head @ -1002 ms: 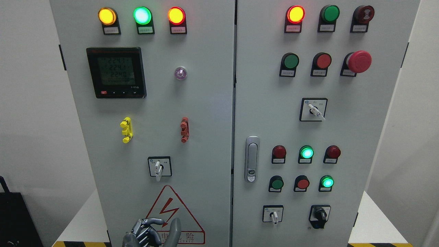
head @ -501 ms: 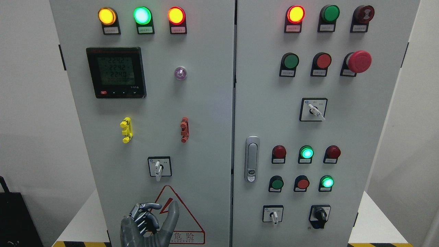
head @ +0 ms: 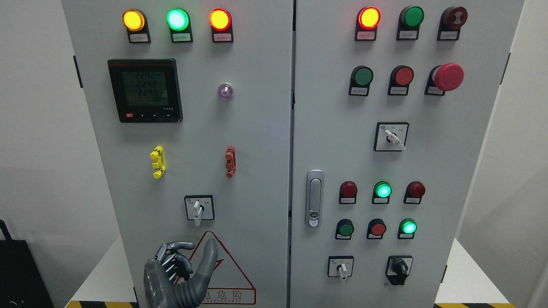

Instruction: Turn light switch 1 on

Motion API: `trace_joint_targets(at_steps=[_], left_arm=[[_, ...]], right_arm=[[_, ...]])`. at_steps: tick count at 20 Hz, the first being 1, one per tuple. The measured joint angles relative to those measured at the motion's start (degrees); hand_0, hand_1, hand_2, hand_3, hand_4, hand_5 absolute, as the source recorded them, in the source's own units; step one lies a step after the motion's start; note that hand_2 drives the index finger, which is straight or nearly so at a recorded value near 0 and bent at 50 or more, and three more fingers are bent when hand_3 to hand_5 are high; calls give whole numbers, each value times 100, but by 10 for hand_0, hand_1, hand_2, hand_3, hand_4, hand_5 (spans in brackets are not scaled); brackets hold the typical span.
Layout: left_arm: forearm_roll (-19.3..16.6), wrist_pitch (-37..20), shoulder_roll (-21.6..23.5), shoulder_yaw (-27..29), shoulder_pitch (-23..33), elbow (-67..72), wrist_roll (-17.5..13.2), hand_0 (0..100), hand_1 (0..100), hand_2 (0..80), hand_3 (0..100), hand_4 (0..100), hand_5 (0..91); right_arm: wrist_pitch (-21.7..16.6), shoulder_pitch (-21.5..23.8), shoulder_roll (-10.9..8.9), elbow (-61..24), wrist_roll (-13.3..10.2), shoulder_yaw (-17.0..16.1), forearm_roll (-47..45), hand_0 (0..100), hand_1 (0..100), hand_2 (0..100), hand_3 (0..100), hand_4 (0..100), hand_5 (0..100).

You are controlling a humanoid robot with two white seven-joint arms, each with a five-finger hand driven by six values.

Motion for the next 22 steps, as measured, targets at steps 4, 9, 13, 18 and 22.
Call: trace_joint_targets(at_steps=[4,9,13,18,22], left_arm=[[-20,38,-10,33,-59,14,15,0,691,580,1000,1000,877],[-30,107,-26,78,-181,72,18,0,686,580,1000,1000,877],[-33,153,-42,103,-297,125,30,0,682,580,1000,1000,877],[-37,170,-59,122,-381,171,43,0,679,579,1000,1000,878],[-36,172,-71,134,-433,201,17,0,676,579,1000,1000,879]], right_arm=[[0,0,0,0,0,0,0,0,0,0,0,0,0],[0,0,0,0,0,0,0,0,0,0,0,0,0],[0,0,0,0,0,0,0,0,0,0,0,0,0],[0,0,0,0,0,0,0,0,0,0,0,0,0],[0,0,0,-1,0,0,0,0,0,0,0,0,0]])
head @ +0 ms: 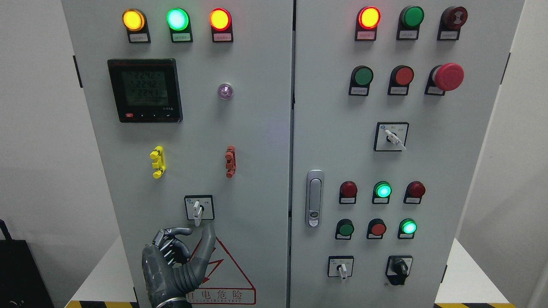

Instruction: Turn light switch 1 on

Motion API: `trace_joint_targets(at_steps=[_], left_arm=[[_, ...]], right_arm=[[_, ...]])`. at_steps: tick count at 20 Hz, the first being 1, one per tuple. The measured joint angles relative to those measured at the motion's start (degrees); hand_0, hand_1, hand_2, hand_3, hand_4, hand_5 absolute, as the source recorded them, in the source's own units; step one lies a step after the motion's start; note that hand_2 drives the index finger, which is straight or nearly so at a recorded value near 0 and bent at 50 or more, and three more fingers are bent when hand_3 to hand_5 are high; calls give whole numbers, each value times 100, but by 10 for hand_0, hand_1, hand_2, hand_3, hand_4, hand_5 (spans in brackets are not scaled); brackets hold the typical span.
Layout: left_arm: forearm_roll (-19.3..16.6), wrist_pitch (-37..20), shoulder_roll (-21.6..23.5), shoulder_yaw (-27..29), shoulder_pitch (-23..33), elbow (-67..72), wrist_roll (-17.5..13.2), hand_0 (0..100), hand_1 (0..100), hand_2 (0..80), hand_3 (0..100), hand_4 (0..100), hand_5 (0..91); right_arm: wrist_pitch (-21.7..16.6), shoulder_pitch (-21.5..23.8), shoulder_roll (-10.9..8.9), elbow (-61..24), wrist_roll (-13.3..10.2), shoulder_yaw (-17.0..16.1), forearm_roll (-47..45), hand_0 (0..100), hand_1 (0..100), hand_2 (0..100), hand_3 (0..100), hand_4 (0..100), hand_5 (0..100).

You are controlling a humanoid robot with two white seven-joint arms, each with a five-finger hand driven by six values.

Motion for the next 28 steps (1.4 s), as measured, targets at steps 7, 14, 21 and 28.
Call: trace_joint_targets(at_steps=[7,14,21,28], left_arm=[[5,0,-16,15,-85,43,-4,0,674,579,1000,1000,879],[13,87,-27,28,-169,84,-13,0,671,578,1000,1000,879],[31,103,-34,31,-236,120,-14,0,660,578,1000,1000,880],[52,118,-38,36,-298,149,-14,0,645,578,1000,1000,879]], right_arm=[[0,0,0,-1,0,0,0,0,0,0,0,0,0],[0,0,0,0,0,0,0,0,0,0,0,0,0],[0,0,0,0,0,0,0,0,0,0,0,0,0],[0,0,0,0,0,0,0,0,0,0,0,0,0]])
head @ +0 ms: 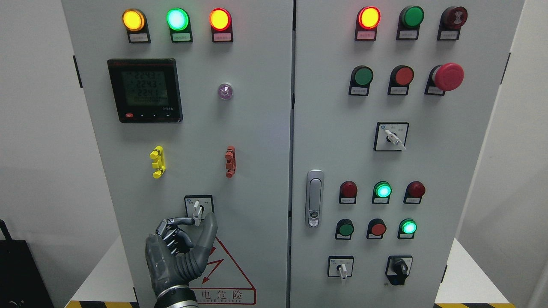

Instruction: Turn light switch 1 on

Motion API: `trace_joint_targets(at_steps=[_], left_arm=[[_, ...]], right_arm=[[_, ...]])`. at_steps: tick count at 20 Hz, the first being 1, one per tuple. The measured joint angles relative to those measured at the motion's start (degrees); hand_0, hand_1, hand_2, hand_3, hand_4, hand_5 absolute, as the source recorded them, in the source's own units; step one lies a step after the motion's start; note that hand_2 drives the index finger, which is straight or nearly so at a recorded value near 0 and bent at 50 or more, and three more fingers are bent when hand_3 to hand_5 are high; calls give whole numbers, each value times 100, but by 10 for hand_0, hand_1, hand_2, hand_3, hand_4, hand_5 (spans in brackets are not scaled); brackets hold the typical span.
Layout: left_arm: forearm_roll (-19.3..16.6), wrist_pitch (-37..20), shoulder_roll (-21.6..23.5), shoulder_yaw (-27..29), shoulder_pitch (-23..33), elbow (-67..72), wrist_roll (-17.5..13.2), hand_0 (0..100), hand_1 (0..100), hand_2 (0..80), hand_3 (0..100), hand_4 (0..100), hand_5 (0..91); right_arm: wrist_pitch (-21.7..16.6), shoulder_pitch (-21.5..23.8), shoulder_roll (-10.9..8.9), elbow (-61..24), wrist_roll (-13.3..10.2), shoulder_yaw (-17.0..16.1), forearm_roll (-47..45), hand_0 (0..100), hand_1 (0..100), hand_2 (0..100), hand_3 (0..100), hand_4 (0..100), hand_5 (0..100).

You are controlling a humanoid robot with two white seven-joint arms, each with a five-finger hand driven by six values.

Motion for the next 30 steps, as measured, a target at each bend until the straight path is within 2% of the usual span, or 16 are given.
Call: trace_joint_targets(at_steps=[17,30], left_arm=[[15,104,-10,6,-53,27,0,1,600,582,1000,1000,881],[17,147,-12,7,-92,32,0,60,556,591,1000,1000,881]], right_arm=[[0,0,0,0,1,0,0,0,0,0,0,0,0],[0,0,0,0,0,0,0,0,0,0,0,0,0]])
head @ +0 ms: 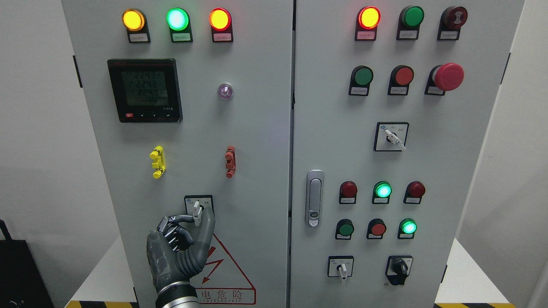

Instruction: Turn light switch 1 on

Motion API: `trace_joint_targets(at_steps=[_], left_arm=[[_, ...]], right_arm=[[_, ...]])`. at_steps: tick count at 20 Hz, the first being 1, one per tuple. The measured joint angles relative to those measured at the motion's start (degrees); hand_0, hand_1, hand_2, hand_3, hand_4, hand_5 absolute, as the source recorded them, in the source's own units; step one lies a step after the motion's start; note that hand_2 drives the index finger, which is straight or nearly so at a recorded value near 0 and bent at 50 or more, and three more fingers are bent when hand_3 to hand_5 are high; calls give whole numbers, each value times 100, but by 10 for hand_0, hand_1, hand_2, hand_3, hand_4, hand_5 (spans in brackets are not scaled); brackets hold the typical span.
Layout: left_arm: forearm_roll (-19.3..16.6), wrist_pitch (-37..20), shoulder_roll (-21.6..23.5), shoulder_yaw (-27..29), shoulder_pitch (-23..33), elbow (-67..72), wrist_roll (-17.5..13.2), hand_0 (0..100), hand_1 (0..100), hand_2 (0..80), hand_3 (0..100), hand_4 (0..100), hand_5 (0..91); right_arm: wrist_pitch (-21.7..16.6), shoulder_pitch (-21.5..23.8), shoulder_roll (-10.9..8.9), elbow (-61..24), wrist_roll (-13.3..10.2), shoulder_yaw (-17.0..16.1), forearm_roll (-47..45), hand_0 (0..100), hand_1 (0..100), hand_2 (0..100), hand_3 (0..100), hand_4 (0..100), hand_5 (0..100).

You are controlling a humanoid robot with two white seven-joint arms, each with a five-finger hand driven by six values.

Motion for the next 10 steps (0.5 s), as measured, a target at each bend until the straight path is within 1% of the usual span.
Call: trace_joint_targets(at_steps=[10], left_arm=[[-6,24,-3,2,-18,2,0,106,537,597,1000,1000,882]], right_arm=[[0,0,0,0,1,0,0,0,0,0,0,0,0]])
